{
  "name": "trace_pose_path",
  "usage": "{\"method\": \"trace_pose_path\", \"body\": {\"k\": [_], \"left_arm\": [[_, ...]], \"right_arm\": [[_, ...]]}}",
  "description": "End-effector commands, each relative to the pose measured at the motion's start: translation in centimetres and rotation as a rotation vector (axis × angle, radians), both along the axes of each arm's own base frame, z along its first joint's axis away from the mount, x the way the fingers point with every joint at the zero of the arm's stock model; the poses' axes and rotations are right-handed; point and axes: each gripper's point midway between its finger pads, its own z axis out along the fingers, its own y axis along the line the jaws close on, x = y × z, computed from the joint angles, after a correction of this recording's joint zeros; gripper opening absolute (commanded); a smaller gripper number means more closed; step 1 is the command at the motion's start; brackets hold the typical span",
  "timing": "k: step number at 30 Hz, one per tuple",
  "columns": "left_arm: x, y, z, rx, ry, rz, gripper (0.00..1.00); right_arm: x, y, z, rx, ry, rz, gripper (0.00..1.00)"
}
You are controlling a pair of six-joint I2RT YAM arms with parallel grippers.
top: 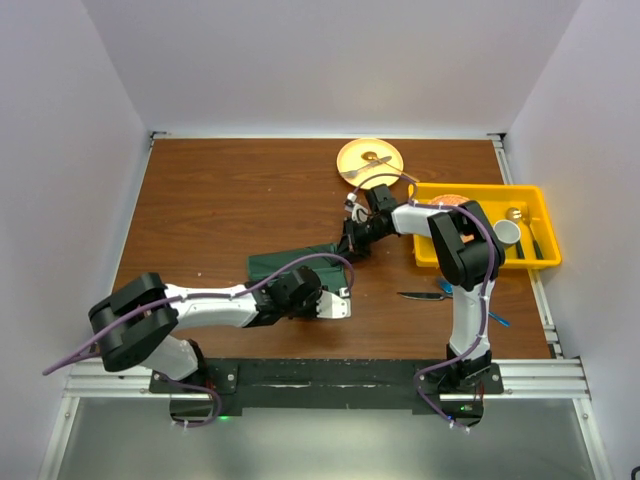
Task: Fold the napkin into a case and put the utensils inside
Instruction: Pick up the 2/3-rectangle-folded napkin from the center of the board.
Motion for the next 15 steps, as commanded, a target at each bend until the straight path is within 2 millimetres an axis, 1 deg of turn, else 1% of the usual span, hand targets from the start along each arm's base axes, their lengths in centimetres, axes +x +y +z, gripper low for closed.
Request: {"method": "trace_pose_path", "body": {"k": [1, 3, 4, 7, 10, 15], "left_arm": [[-0.4, 1.3, -1.5, 0.069, -0.004, -0.020, 0.15], [-1.1, 1.9, -2.0, 0.088, 0.022, -0.032, 0.09], [-1.4, 2.0, -2.0, 0.084, 0.034, -0.039, 0.05], [-2.2, 2.6, -2.5, 0.102, 0.066, -0.045, 0.00], [-2.6, 3.0, -2.9, 0.110, 0.082, -0.046, 0.00], [-2.7, 2.9, -3.1, 0.109, 0.102, -0.038, 0.00]], "right_arm": [[-0.6, -4.8, -4.8, -0.313, -0.023, 0.017, 0.00], [-0.2, -5.4, -4.8, -0.337, -0.052, 0.036, 0.00], [0.2, -5.5, -4.5, -0.341, -0.070, 0.048, 0.00], [1.0, -5.8, -4.1, -0.356, -0.096, 0.063, 0.00], [1.5, -5.9, -3.7, -0.359, -0.116, 0.079, 0.00], [1.2, -6.0, -4.0, -0.360, -0.107, 0.084, 0.00]]}}
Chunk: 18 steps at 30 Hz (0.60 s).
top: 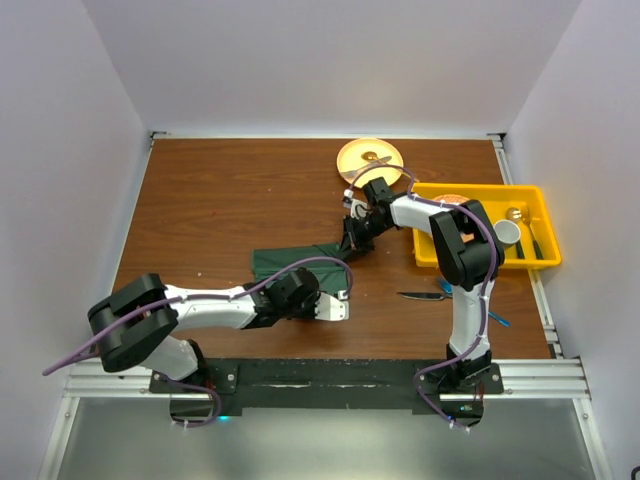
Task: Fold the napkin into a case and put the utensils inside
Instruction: Pick up the 2/3-rectangle-folded napkin from the center of the board, then fold the 2/3-rectangle-folded napkin at the center of the board.
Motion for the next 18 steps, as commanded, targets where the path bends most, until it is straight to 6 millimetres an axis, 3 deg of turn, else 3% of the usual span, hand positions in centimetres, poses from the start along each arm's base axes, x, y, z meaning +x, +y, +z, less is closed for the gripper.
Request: {"method": "trace_pose_path", "body": {"k": [1, 5, 12, 18], "left_arm": [[-2.6, 2.4, -2.5, 0.091, 0.128, -0.010, 0.00], [-2.8, 1.9, -1.4, 0.058, 0.204, -0.009, 0.00], [0.5, 0.1, 2.9, -0.070, 0.308, 0.042, 0.00], [1.2, -1.4, 4.8, -0.123, 0.378, 0.005, 0.00]], "right_arm": [[0.6, -4.5, -4.3, -0.245, -0.055, 0.003, 0.00], [0.7, -4.7, -4.7, -0.251, -0.061, 0.003, 0.00], [0.5, -4.9, -5.5, -0.259, -0.070, 0.024, 0.00], [0.7, -5.0, -5.7, -0.266, -0.086, 0.040, 0.00]]}}
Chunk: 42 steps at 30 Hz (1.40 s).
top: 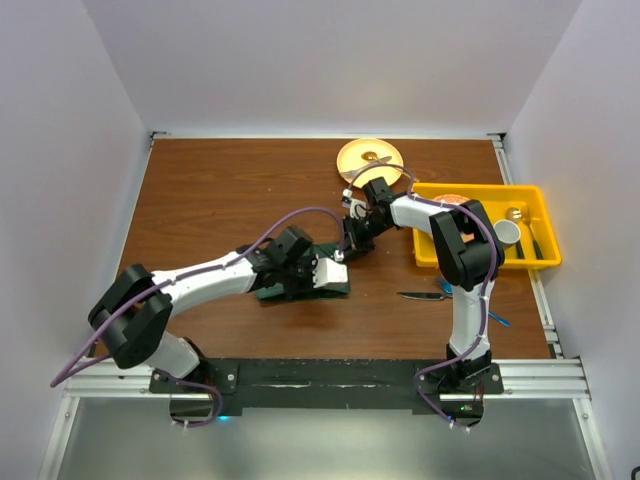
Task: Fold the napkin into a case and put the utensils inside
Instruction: Fold the 2/3-rectangle-folded napkin at the center of the board.
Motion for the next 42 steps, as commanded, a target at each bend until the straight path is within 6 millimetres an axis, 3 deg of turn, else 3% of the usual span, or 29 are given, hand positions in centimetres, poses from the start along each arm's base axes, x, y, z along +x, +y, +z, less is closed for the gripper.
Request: {"method": "trace_pose_path", "body": {"k": [1, 4, 8, 10, 16, 21, 25, 30, 32, 37, 42], "left_arm": [[-0.5, -1.3, 1.2, -0.050, 0.113, -0.035, 0.00], [-0.1, -0.9, 0.5, -0.034, 0.118, -0.024, 0.00], [-1.3, 0.5, -1.5, -0.004, 0.091, -0.038, 0.25], [-1.1, 0.9, -2.1, 0.015, 0.060, -0.038, 0.32], [-2.3, 1.6, -5.0, 0.110, 0.039, -0.051, 0.37], [-2.9, 2.7, -7.4, 0.178, 0.069, -0.040, 0.29], [-3.7, 3.4, -8.2, 0.213, 0.102, -0.063, 0.01], [-4.5, 1.4, -5.7, 0.125, 0.172, -0.095, 0.00], [-4.8, -0.1, -3.5, 0.057, 0.224, -0.114, 0.00], [-3.2, -1.2, 0.1, -0.046, 0.318, -0.082, 0.00], [-1.3, -0.8, 1.2, -0.110, 0.419, -0.036, 0.00]], "right_arm": [[0.6, -4.9, -5.6, -0.268, -0.062, 0.003, 0.00], [0.6, -5.0, -5.8, -0.272, -0.061, 0.007, 0.00], [0.6, -5.0, -5.7, -0.271, -0.063, 0.010, 0.00], [0.6, -5.0, -5.8, -0.271, -0.062, 0.012, 0.00], [0.5, -5.0, -6.0, -0.272, -0.057, 0.013, 0.00], [0.6, -5.0, -6.0, -0.274, -0.064, 0.024, 0.00], [0.5, -5.1, -5.9, -0.271, -0.065, 0.030, 0.00], [0.2, -5.0, -5.6, -0.267, -0.080, 0.063, 0.00], [0.2, -5.0, -5.3, -0.267, -0.092, 0.074, 0.00], [0.2, -5.0, -5.2, -0.267, -0.103, 0.089, 0.00], [0.2, -4.9, -5.3, -0.267, -0.107, 0.100, 0.00]]}}
